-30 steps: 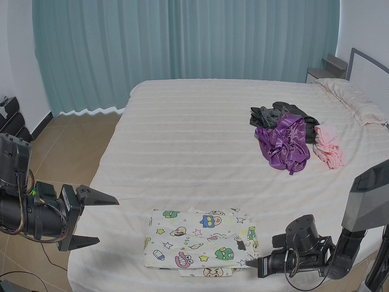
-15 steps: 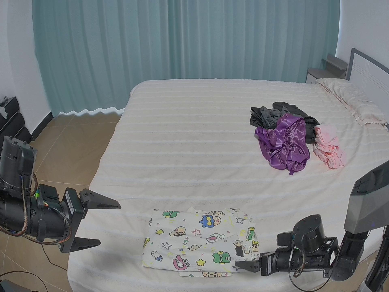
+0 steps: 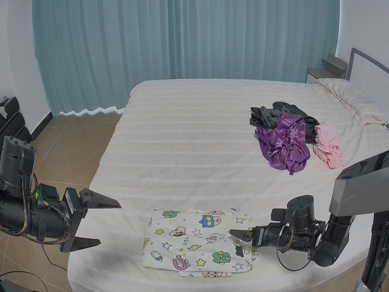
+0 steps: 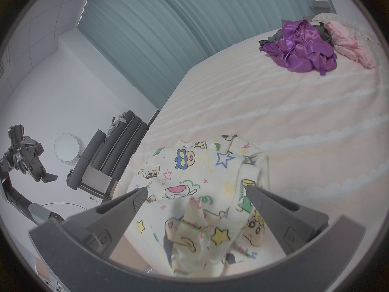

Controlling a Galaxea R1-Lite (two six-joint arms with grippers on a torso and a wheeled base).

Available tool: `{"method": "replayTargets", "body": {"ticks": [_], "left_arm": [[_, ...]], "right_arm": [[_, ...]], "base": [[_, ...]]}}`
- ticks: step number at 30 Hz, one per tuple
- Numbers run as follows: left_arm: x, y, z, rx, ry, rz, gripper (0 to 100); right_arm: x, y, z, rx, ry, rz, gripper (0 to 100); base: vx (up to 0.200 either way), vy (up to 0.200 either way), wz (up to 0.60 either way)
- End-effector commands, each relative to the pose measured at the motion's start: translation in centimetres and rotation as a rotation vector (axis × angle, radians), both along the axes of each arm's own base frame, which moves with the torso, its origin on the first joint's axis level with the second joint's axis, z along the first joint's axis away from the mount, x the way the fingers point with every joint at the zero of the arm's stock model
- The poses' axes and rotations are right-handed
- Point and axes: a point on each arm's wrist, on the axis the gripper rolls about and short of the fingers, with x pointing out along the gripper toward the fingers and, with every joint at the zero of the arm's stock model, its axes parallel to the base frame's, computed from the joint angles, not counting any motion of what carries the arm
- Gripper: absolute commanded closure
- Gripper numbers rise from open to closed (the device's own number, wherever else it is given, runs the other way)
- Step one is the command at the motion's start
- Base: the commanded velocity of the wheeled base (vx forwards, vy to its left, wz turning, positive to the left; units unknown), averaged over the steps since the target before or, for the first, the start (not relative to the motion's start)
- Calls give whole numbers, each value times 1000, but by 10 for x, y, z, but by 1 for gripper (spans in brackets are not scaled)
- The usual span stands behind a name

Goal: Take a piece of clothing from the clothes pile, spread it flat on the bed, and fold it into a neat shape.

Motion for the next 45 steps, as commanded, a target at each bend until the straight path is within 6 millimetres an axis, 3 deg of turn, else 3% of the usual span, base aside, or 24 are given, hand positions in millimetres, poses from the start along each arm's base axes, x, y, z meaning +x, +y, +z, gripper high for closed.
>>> {"method": "replayTargets", "body": {"ticks": [1, 19, 20, 28, 36, 45], "left_arm": [[1, 0, -1, 2, 5, 1, 0], [1, 0, -2, 4, 7, -1, 0], [1, 0, -2, 4, 7, -1, 0], [2, -1, -2, 5, 10, -1, 0], [2, 0, -2, 6, 9, 0, 0], [2, 0, -2, 5, 10, 1, 0]], "right_arm": [[7, 4, -15, -9, 30, 9, 0], [39, 12, -17, -12, 51, -1, 0], [40, 12, -17, -10, 57, 2, 100], [64, 2, -20, -1, 37, -68, 100], [68, -2, -16, 8, 15, -92, 100], [92, -6, -13, 18, -40, -167, 100]], "base": [[0, 0, 0], [0, 0, 0], [0, 0, 0], [0, 0, 0], [0, 0, 0], [0, 0, 0]]}}
